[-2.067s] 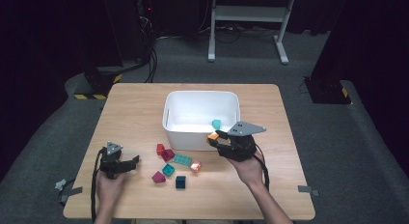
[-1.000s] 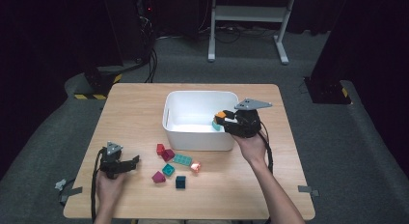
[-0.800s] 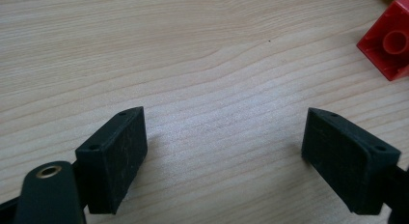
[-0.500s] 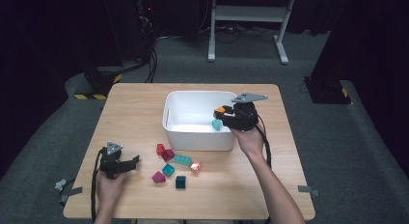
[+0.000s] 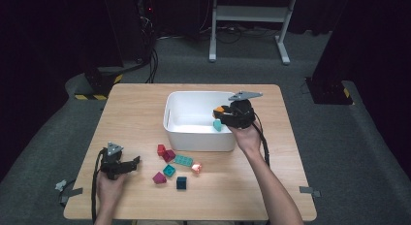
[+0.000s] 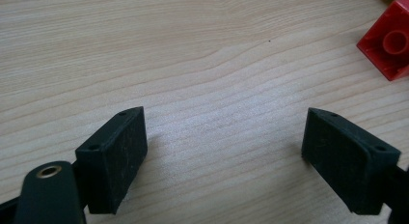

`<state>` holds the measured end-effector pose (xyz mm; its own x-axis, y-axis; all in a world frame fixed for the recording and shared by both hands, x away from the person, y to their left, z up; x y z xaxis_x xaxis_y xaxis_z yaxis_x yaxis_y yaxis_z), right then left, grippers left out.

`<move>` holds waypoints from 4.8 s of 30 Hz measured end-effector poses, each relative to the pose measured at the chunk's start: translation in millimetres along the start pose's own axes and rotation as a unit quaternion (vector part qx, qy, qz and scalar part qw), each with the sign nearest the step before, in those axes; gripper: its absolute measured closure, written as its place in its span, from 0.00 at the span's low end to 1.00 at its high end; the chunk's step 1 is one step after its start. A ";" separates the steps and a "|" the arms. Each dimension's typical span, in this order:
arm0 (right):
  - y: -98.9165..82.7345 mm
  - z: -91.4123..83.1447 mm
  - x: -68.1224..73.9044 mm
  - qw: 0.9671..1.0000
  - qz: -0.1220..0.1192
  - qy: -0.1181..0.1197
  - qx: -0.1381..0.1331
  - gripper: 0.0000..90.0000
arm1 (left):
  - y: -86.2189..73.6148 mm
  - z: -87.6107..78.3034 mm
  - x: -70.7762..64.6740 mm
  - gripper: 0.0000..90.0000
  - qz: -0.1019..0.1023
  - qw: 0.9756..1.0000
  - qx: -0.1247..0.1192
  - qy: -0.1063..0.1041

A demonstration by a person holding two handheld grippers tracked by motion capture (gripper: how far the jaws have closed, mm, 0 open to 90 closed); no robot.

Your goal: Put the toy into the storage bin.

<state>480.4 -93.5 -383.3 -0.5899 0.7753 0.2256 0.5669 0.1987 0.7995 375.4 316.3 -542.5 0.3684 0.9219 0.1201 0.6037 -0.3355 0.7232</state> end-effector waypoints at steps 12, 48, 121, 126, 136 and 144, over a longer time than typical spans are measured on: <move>-1.3 9.1 -0.7 1.000 0.004 -0.011 0.009 0.64 | 0.0 0.0 0.0 0.18 0.000 1.000 0.000 0.000; -21.8 -24.5 12.7 0.999 0.003 0.015 -0.048 0.51 | 0.0 0.0 0.0 0.18 0.001 1.000 0.000 0.000; -130.2 -10.8 35.6 0.999 -0.006 0.047 -0.022 0.53 | 0.0 0.0 -0.1 0.18 0.001 1.000 0.000 0.000; -136.1 -4.6 40.2 0.999 -0.015 0.048 -0.015 0.52 | 0.0 0.0 -0.1 0.18 0.001 1.000 0.000 0.000; -145.5 6.8 43.0 0.998 -0.010 0.057 -0.003 0.52 | 0.0 -0.1 -0.1 0.18 0.001 1.000 0.000 0.000; -151.2 15.9 47.2 0.998 -0.009 0.063 0.013 0.52 | -0.1 -0.1 -0.1 0.18 0.001 1.000 0.000 0.000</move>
<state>376.0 -77.4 -502.3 -0.6673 0.6898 0.2811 0.5688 0.2282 0.7902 375.3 316.2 -542.5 0.3698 0.9210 0.1225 0.6032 -0.3383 0.7223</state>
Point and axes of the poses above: each handheld gripper's, and its own axes: z roughly forward along the jaws, y roughly out of its top, x roughly to its left, the point moved 2 cm from there along z, roughly forward along the jaws, and after that the axes turned 10 degrees about z, right-handed, at the moved point
